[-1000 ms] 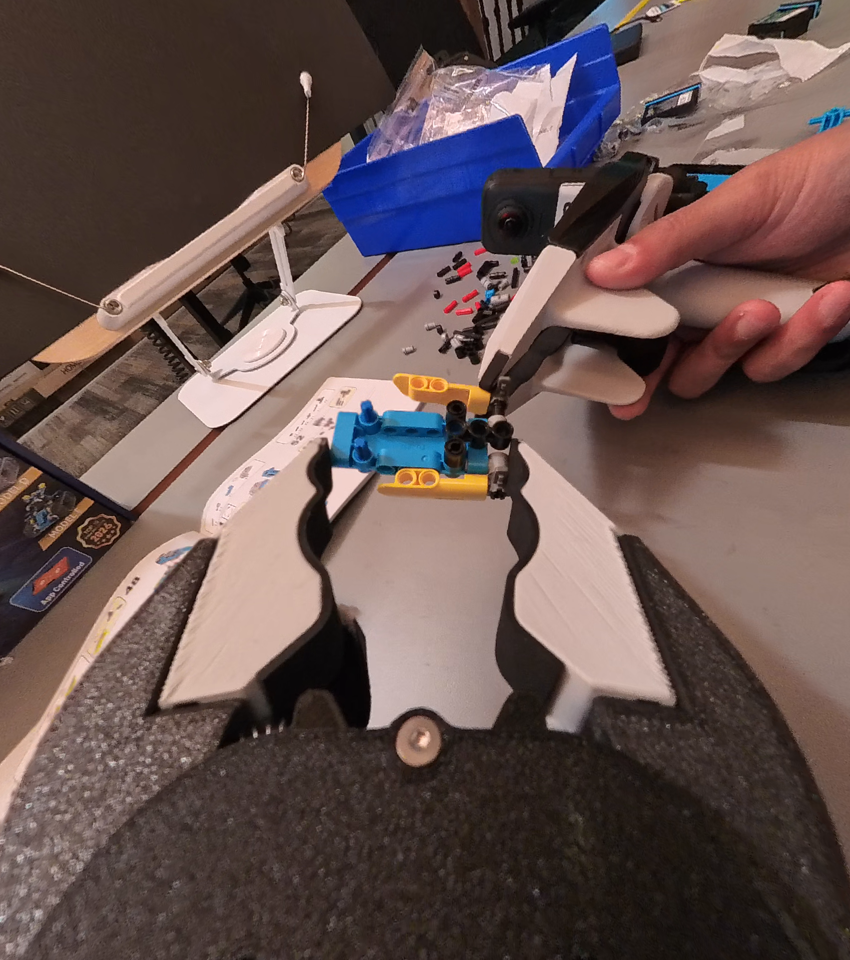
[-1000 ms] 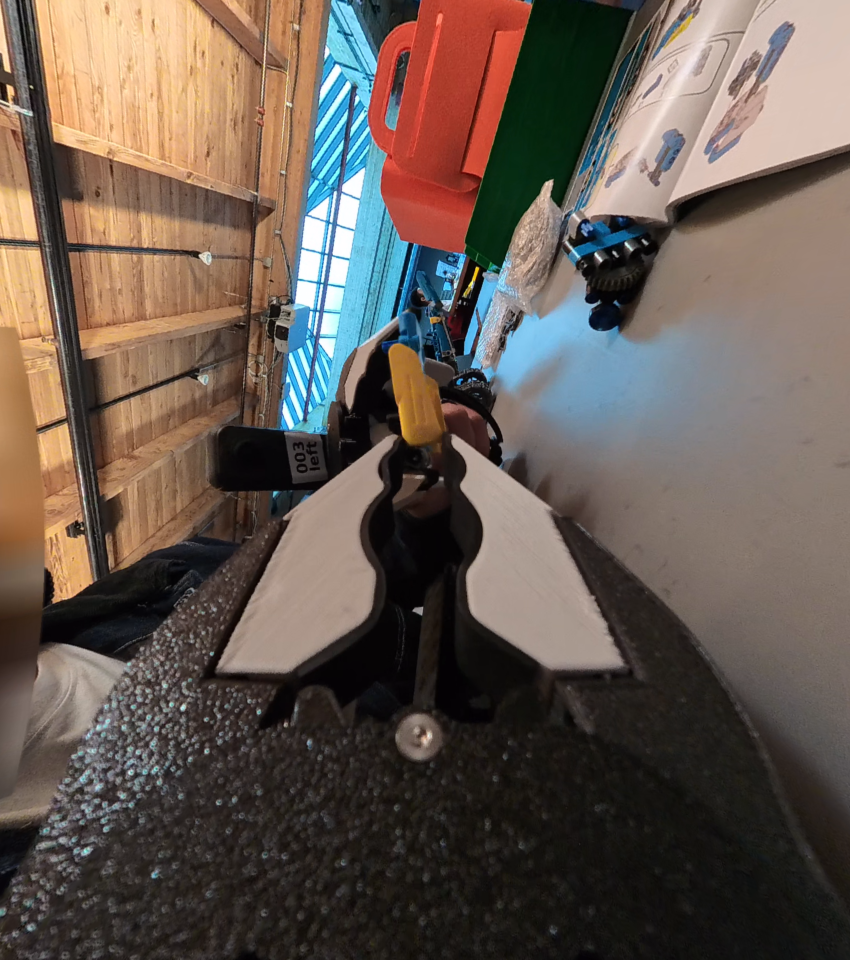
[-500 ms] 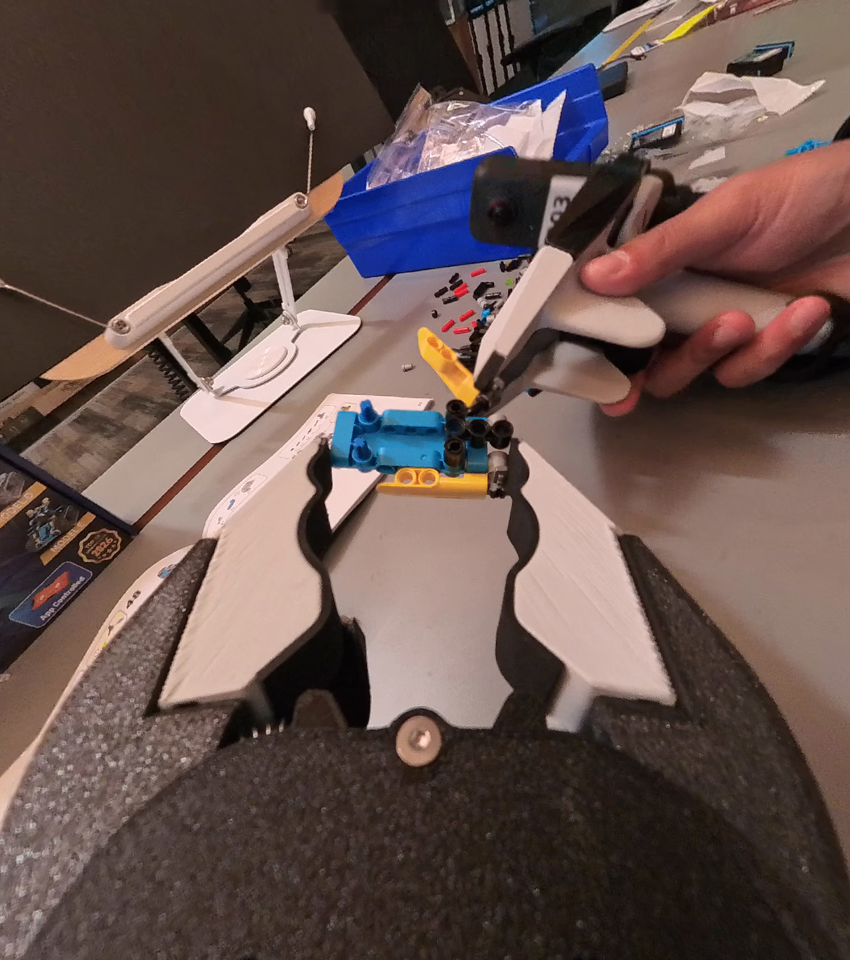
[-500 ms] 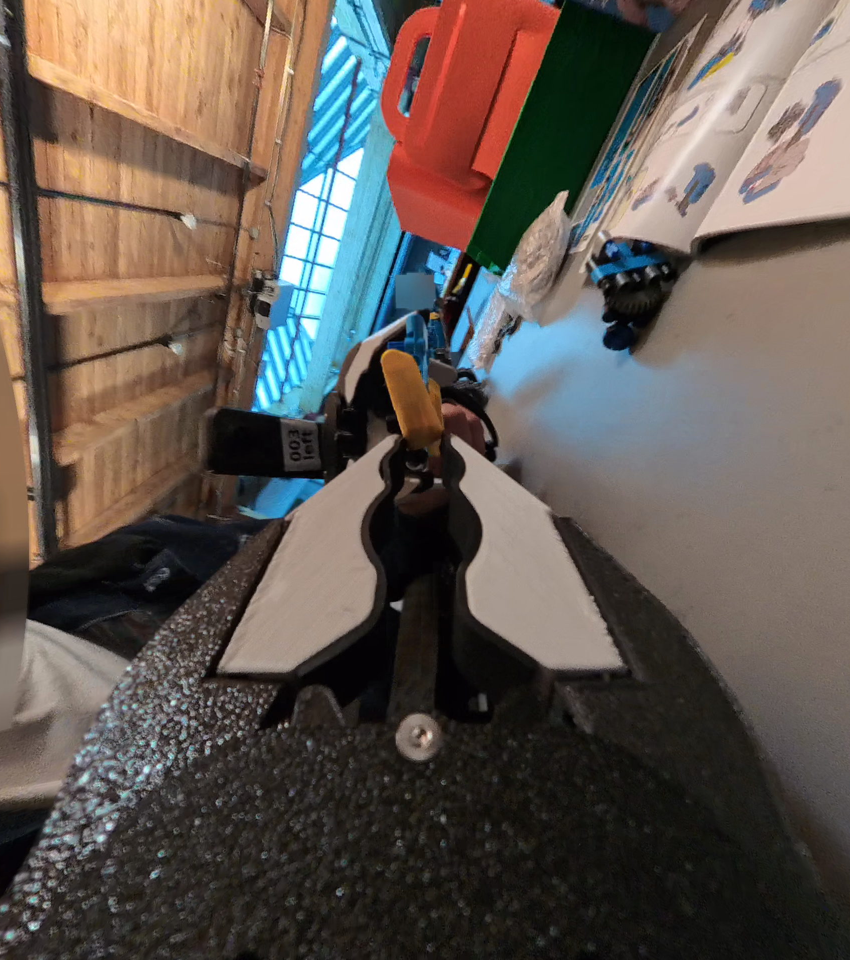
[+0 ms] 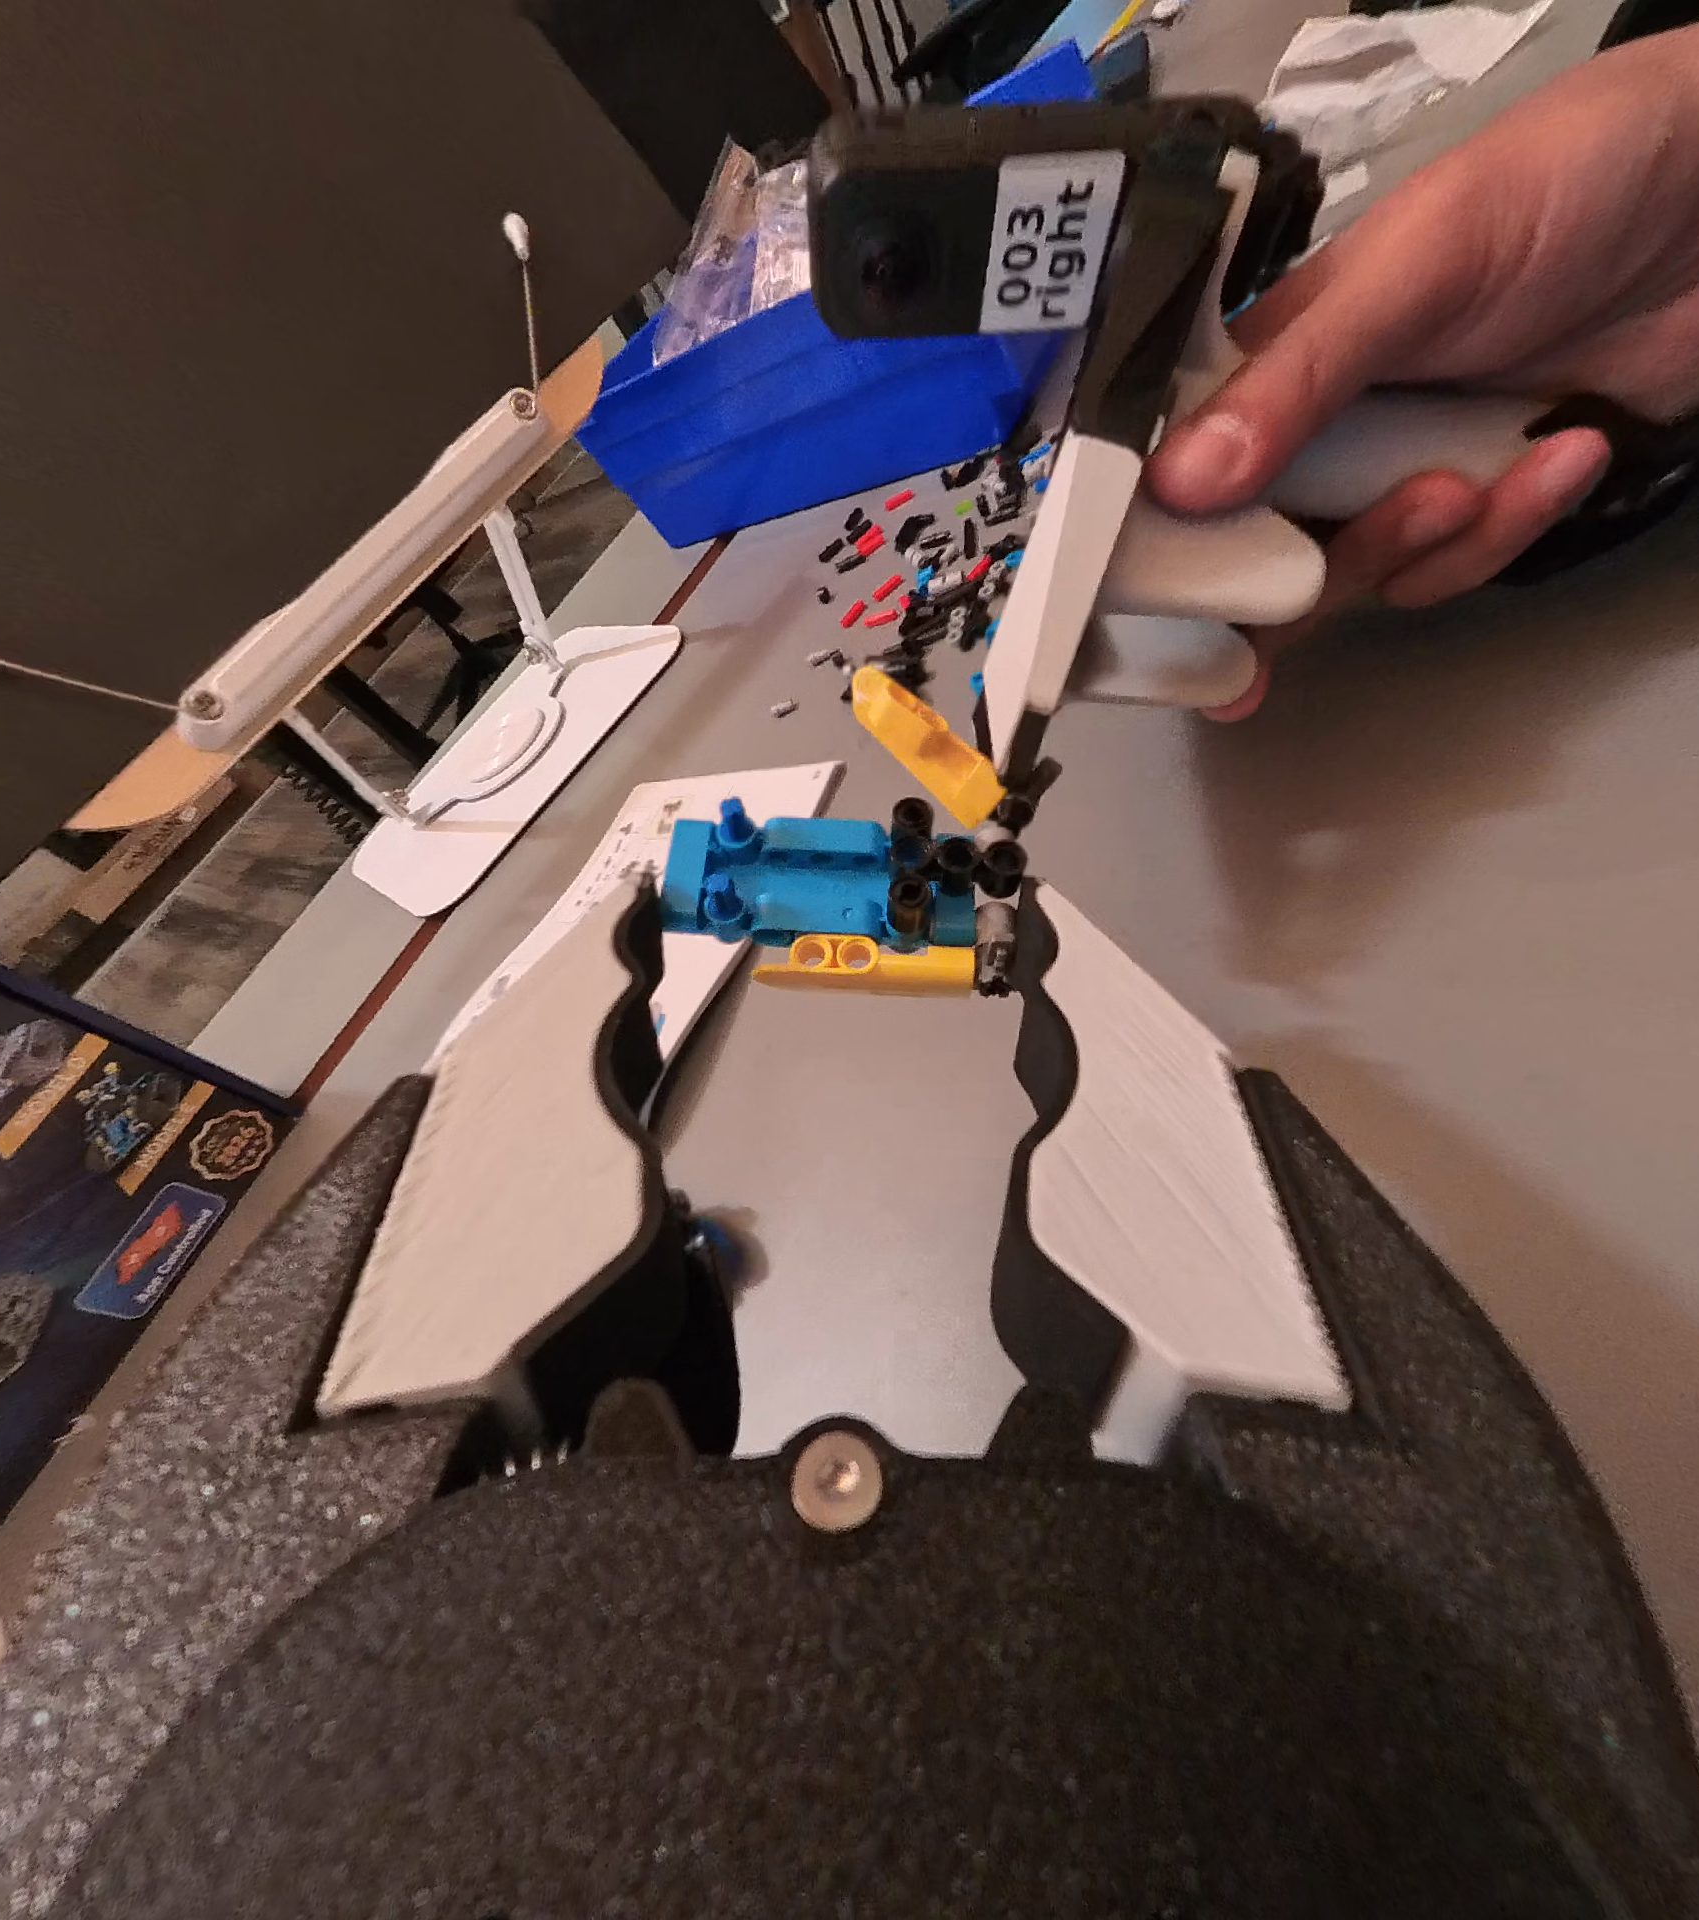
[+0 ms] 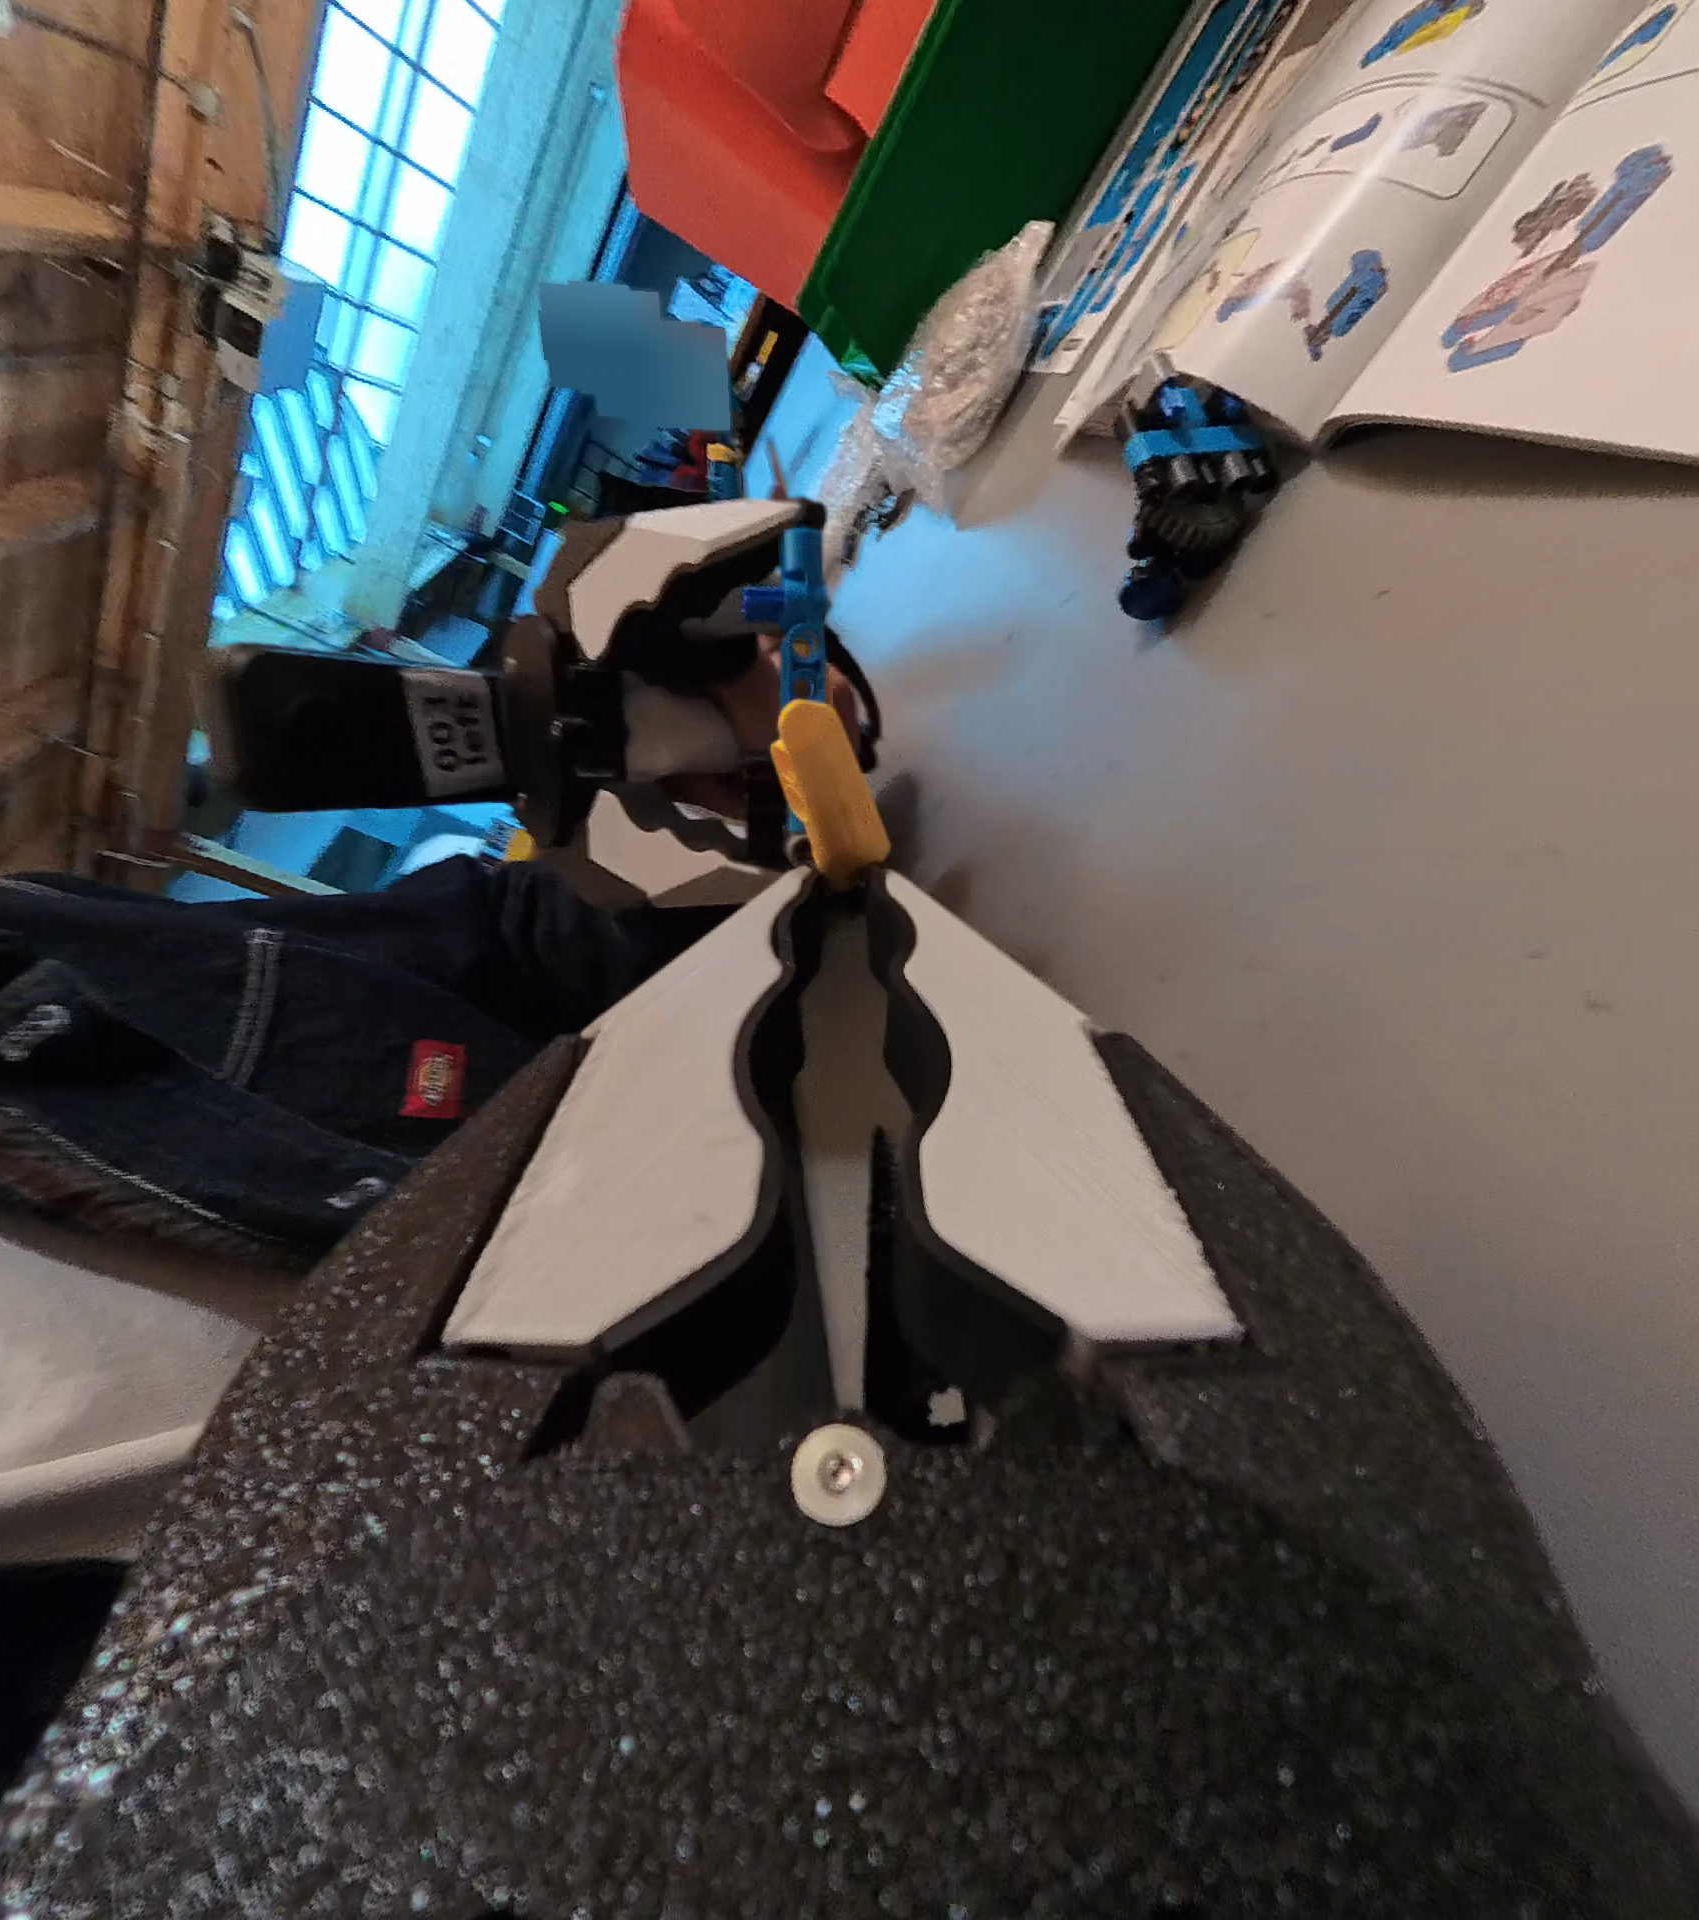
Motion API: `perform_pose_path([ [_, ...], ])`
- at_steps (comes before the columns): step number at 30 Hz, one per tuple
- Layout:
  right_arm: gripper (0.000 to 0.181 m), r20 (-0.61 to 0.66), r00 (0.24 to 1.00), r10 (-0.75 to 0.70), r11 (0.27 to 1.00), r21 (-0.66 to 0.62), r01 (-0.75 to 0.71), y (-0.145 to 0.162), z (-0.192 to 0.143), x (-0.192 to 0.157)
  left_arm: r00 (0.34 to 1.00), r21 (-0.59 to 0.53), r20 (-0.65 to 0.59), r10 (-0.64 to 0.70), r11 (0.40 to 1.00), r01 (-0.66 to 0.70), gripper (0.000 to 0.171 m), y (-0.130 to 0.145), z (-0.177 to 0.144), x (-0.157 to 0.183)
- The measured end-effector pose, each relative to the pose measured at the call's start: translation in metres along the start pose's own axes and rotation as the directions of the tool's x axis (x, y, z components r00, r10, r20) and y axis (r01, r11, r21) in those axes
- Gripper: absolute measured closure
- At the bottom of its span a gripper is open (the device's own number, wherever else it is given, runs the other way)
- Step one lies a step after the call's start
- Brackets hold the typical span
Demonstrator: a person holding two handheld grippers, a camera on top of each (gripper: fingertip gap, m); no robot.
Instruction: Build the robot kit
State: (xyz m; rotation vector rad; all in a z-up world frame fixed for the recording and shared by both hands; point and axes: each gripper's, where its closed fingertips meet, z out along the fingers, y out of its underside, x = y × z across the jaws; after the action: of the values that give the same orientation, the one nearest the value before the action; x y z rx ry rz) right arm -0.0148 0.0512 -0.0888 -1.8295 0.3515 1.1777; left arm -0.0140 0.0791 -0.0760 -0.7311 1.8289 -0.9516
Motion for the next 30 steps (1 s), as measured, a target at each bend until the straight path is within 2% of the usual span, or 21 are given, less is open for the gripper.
perform_pose_path([
  [11,0.174,-0.187,0.974,-0.130,0.992,-0.015,0.129,-0.001,0.002,0.014,0.983,-0.095,0.070,0.170,0.982,-0.163,0.103,0.012,0.006,0.000],
  [22,0.174,-0.220,0.961,-0.165,0.985,-0.082,0.151,0.007,0.004,0.020,0.945,-0.146,0.092,0.313,0.943,-0.298,0.103,0.014,0.009,0.010],
  [28,0.174,-0.282,0.929,-0.238,0.969,-0.135,0.208,0.011,0.005,0.027,0.930,-0.176,0.075,0.360,0.923,-0.343,0.103,0.021,0.011,0.014],
  [30,0.174,-0.277,0.937,-0.214,0.975,-0.127,0.184,0.012,0.005,0.028,0.918,-0.184,0.081,0.387,0.911,-0.368,0.103,0.021,0.012,0.015],
])
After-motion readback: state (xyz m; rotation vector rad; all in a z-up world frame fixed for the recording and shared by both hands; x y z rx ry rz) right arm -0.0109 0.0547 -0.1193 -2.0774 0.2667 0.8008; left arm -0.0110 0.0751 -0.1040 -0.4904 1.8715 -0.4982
